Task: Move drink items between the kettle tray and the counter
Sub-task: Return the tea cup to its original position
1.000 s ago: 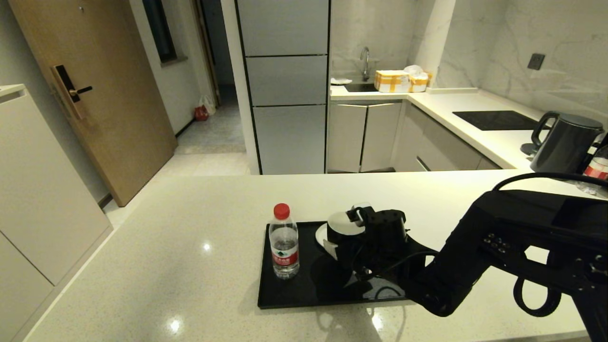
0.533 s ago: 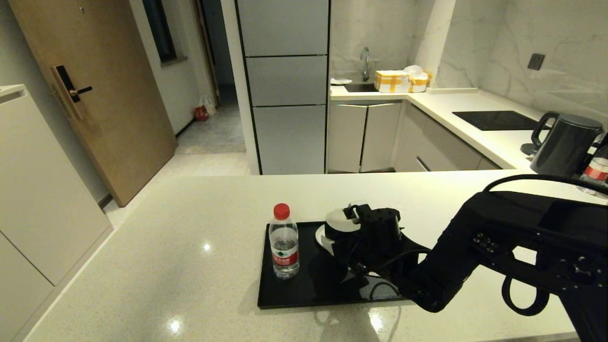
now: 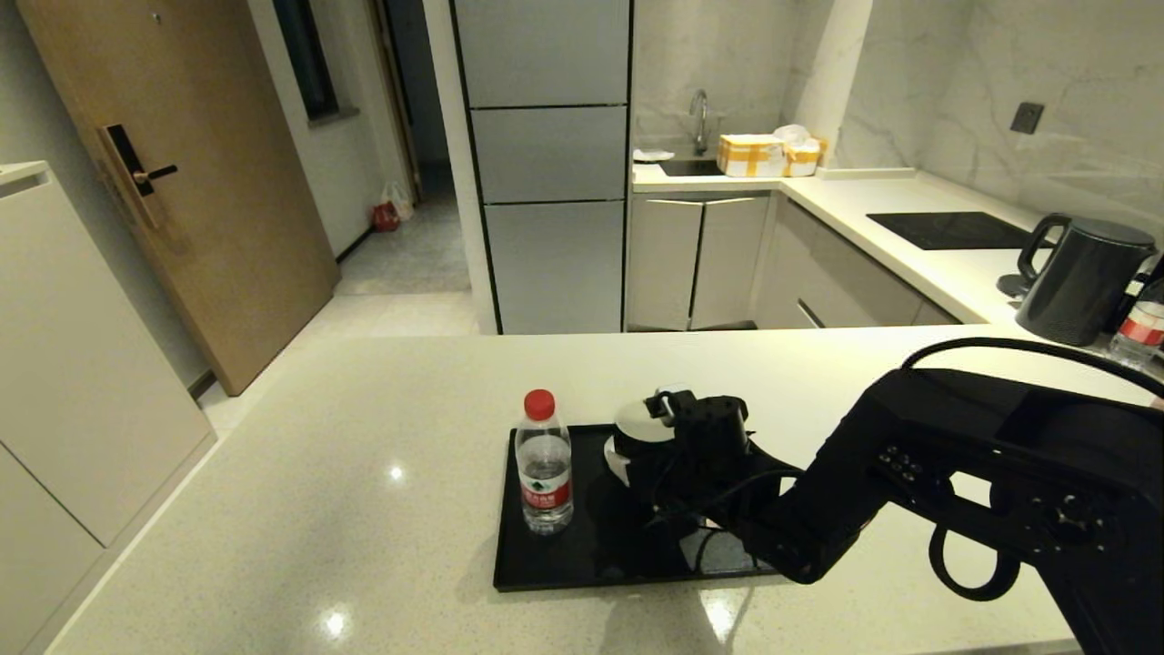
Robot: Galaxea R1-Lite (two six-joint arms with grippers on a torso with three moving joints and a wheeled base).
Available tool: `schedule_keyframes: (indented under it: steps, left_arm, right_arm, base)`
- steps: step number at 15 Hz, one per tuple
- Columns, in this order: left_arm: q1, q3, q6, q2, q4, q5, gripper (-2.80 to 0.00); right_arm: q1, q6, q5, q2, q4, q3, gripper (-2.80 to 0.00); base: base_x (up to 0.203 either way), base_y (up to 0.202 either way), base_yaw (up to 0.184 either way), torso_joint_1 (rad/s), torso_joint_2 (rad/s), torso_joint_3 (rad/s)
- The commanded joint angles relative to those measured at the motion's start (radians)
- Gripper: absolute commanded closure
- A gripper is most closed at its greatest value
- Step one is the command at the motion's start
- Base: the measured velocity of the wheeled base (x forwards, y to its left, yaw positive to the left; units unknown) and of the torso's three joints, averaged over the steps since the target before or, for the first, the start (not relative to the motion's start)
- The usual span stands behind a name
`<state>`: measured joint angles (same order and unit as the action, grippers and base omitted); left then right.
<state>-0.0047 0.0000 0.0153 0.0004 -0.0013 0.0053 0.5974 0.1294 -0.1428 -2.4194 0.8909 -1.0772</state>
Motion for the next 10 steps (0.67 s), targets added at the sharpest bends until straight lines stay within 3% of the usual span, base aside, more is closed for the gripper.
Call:
schedule_keyframes:
  steps: [1,10]
  left_arm:
    - [0.000,0.002,0.000,-0.002,0.000,0.001,0.00]
    - [0.000,0.002,0.000,-0.002,0.000,0.001,0.00]
  right_arm:
    - [-0.003,0.001,0.000,-0.008,-0.002,-0.027,0.00]
    - [-0.011,-0.002,-0.001,-0.049,-0.041,-0.096,0.00]
  base:
    - [0.000,0.000,0.000,0.000,0.00,0.000]
    - [0.000,0.000,0.000,0.000,0.00,0.000]
